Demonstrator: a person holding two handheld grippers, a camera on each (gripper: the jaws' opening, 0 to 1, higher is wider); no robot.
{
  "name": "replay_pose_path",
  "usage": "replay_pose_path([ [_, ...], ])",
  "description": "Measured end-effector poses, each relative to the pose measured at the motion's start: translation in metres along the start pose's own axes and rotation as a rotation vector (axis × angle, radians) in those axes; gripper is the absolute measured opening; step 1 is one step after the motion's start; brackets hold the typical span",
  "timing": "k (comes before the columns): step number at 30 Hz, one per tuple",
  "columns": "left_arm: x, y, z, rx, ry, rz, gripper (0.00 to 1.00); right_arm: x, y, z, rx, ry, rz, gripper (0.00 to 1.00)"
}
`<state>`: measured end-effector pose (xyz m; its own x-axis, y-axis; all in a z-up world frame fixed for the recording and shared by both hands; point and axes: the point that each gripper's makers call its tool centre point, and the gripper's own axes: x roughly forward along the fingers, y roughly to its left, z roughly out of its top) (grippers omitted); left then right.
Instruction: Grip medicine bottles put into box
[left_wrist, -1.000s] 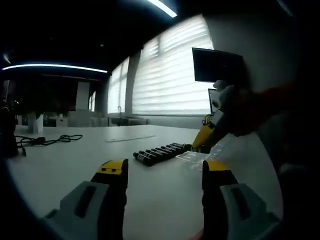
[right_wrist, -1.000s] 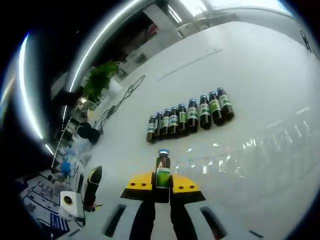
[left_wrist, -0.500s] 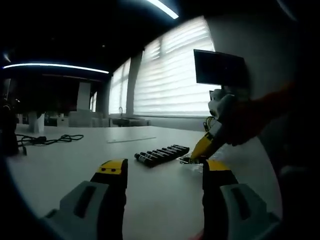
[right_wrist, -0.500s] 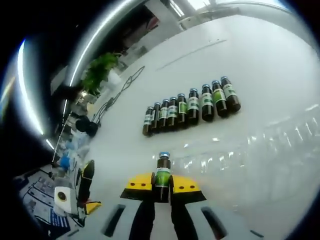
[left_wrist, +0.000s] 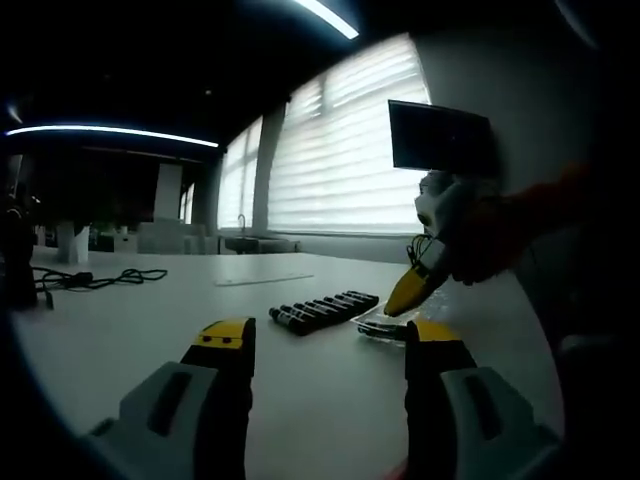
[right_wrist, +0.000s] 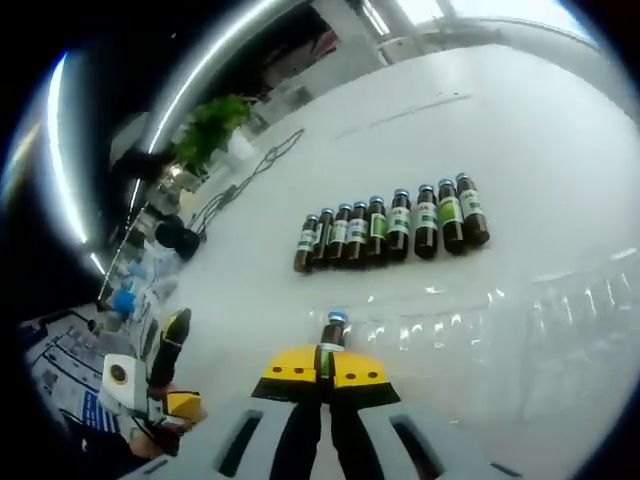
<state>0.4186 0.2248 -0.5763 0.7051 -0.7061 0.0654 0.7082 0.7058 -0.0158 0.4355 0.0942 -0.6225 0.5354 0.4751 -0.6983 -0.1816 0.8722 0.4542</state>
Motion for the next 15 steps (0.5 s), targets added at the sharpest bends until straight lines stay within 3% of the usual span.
replay_pose_path([
  [12, 0.0, 0.002, 0.0, -0.008, -0.002, 0.007, 0.53, 0.005, 0.007, -0.015, -0.138, 0.037, -0.034, 0.0],
  [15, 0.0, 0.002, 0.0, -0.008, -0.003, 0.008, 0.53, 0.005, 0.006, -0.018, -0.133, 0.039, -0.027, 0.0],
])
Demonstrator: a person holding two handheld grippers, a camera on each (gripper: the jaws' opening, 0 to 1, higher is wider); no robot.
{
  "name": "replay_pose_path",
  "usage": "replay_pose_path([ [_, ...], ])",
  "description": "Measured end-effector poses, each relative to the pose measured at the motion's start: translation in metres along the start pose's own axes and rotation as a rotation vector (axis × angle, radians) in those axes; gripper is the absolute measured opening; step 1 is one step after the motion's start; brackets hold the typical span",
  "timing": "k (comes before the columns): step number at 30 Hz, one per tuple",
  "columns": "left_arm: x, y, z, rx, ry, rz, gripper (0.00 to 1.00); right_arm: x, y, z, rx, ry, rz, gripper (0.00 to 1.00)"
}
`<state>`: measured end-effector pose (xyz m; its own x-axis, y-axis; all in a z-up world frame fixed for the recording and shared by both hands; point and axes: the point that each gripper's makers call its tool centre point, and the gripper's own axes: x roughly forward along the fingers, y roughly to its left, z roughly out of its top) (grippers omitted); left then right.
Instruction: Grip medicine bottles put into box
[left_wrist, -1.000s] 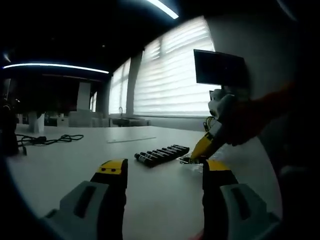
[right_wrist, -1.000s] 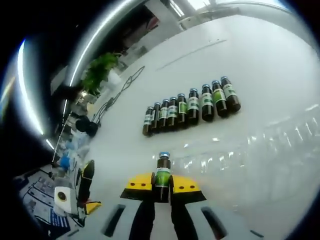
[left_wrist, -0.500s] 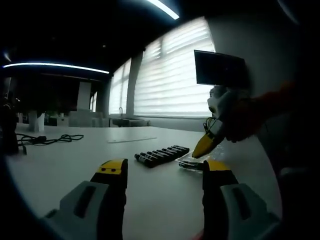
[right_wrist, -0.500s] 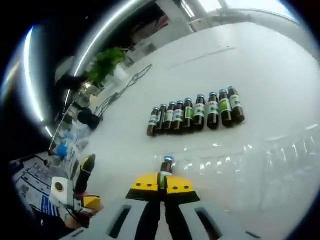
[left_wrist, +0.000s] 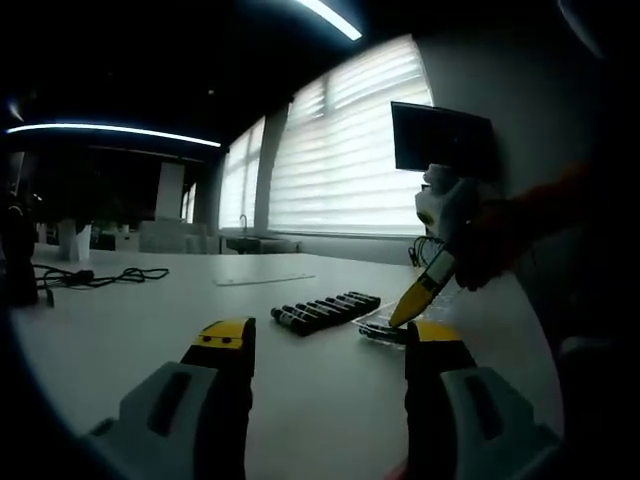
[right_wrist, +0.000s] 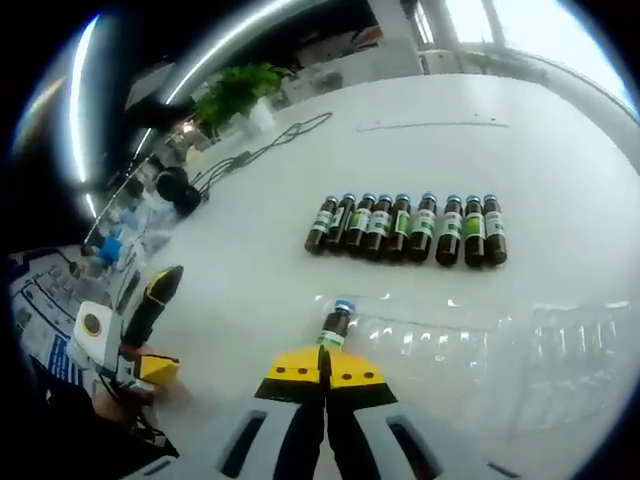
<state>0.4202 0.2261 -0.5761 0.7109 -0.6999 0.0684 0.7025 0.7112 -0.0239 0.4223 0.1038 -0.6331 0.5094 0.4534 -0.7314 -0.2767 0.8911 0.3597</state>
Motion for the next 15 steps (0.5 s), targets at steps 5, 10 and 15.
replay_pose_path([
  [5, 0.0, 0.0, 0.0, -0.001, 0.001, 0.002, 0.53, -0.005, 0.005, 0.012, -0.123, -0.049, -0.017, 0.0],
  [10, 0.0, -0.001, -0.001, 0.004, 0.005, -0.001, 0.53, -0.004, 0.006, 0.019, -0.496, -0.068, -0.137, 0.0],
  [15, 0.0, 0.0, -0.001, 0.007, 0.004, 0.003, 0.53, -0.001, 0.011, 0.02, -0.474, -0.068, -0.105, 0.0],
])
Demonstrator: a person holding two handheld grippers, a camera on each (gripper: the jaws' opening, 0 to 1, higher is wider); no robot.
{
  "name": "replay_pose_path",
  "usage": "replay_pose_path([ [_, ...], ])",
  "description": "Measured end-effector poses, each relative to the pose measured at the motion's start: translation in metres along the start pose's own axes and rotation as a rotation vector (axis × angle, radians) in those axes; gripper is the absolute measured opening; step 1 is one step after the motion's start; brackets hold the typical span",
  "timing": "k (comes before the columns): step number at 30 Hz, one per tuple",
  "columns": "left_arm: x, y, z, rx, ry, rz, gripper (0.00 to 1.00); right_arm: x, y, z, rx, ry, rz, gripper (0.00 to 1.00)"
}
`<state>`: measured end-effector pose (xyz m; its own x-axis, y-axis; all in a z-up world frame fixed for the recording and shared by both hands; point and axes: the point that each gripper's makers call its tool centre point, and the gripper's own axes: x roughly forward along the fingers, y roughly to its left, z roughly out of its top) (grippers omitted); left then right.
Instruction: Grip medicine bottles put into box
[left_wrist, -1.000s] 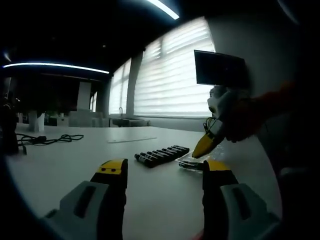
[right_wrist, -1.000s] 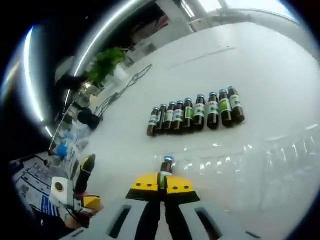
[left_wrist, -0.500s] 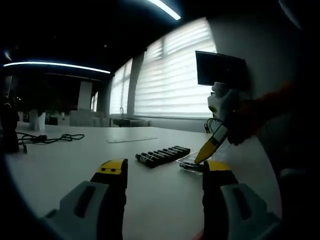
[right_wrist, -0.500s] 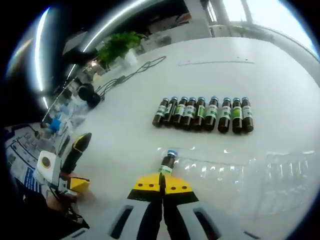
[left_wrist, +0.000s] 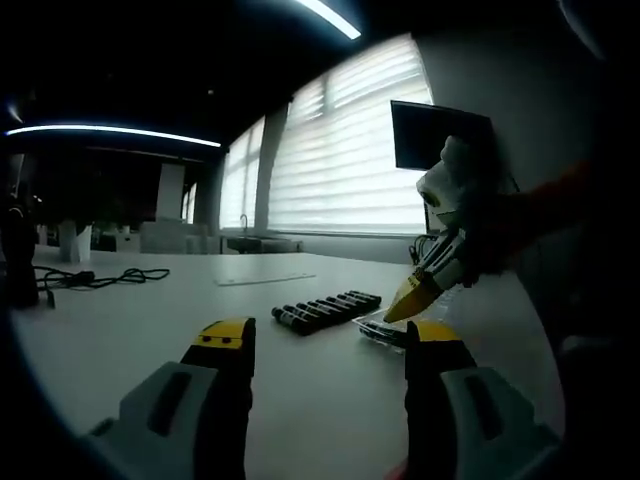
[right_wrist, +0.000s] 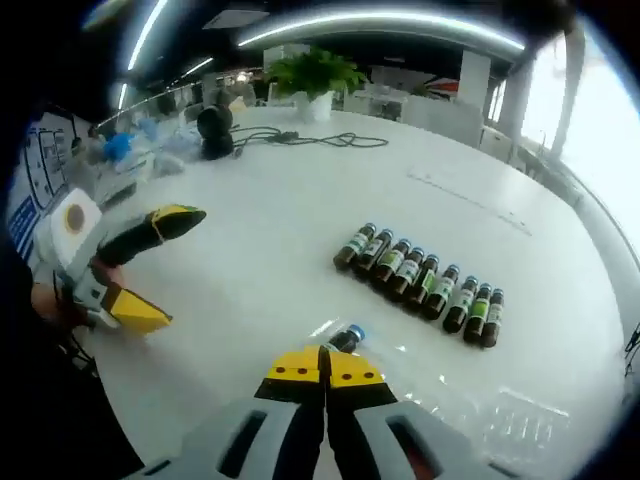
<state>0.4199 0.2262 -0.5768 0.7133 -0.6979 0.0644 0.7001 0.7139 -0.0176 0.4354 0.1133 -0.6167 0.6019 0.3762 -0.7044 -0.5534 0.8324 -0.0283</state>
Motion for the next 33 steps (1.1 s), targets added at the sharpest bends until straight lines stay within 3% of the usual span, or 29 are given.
replay_pose_path([
  [9, -0.001, 0.001, 0.0, 0.0, 0.0, 0.003, 0.53, 0.005, 0.003, -0.011, -0.002, 0.051, 0.015, 0.0],
  [15, -0.001, 0.0, 0.0, 0.001, 0.001, 0.0, 0.53, 0.007, 0.002, -0.009, -0.034, 0.041, 0.003, 0.0],
  [16, -0.001, 0.0, 0.0, 0.001, 0.001, 0.0, 0.53, 0.007, 0.002, -0.006, -0.022, 0.016, 0.002, 0.0],
  [17, -0.001, 0.0, 0.0, 0.001, 0.001, 0.001, 0.53, 0.006, 0.002, -0.009, -0.025, 0.042, 0.006, 0.0],
  [27, 0.0, 0.001, -0.001, 0.004, 0.004, 0.002, 0.53, 0.006, 0.001, -0.009, -0.054, 0.06, 0.025, 0.0],
  [33, 0.0, 0.002, -0.003, 0.008, 0.01, 0.009, 0.53, -0.013, -0.026, -0.008, 0.127, -0.003, 0.002, 0.0],
])
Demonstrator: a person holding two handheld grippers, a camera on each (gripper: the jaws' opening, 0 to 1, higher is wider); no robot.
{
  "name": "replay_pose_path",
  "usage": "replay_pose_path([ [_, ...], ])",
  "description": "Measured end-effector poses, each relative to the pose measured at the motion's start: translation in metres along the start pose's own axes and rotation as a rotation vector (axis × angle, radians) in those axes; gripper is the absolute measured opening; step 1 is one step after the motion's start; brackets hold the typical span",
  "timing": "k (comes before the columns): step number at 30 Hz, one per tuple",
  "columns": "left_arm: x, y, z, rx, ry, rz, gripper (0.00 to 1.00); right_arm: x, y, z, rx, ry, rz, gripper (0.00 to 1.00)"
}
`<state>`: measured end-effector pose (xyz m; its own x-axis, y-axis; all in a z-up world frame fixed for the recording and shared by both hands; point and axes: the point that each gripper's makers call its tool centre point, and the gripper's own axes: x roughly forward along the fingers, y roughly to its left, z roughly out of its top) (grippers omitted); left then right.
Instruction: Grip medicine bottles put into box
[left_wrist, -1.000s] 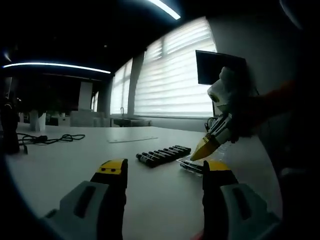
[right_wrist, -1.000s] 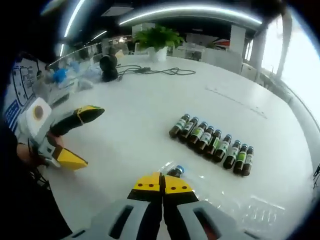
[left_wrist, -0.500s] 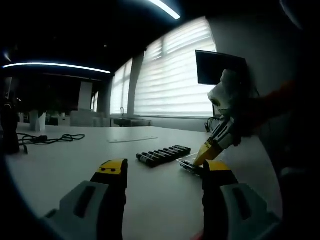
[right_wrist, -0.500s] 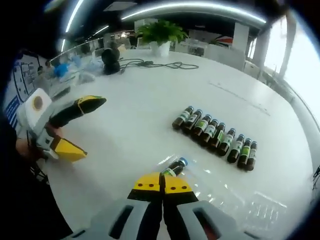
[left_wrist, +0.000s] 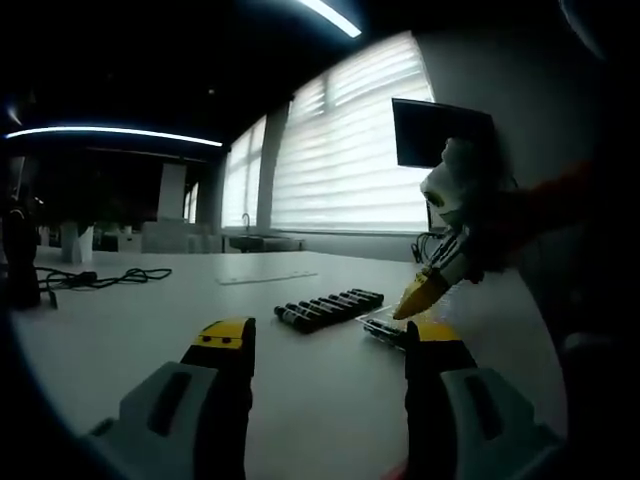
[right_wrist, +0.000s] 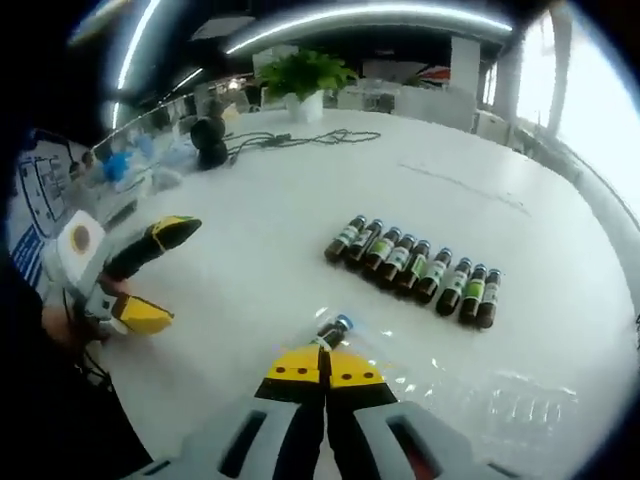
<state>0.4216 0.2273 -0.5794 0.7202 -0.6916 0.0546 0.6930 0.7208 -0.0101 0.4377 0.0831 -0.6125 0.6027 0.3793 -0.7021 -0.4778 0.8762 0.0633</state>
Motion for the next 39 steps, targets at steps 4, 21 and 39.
replay_pose_path([
  [4, 0.001, -0.001, 0.0, 0.004, 0.003, -0.003, 0.53, -0.012, -0.034, -0.009, 0.051, 0.007, -0.06, 0.0],
  [21, 0.002, -0.002, -0.003, 0.04, 0.023, 0.003, 0.53, 0.006, -0.052, -0.031, 0.063, 0.068, -0.067, 0.0],
  [39, 0.001, -0.006, -0.001, 0.033, 0.018, -0.01, 0.55, -0.024, -0.107, 0.021, 0.271, -0.092, -0.086, 0.07],
])
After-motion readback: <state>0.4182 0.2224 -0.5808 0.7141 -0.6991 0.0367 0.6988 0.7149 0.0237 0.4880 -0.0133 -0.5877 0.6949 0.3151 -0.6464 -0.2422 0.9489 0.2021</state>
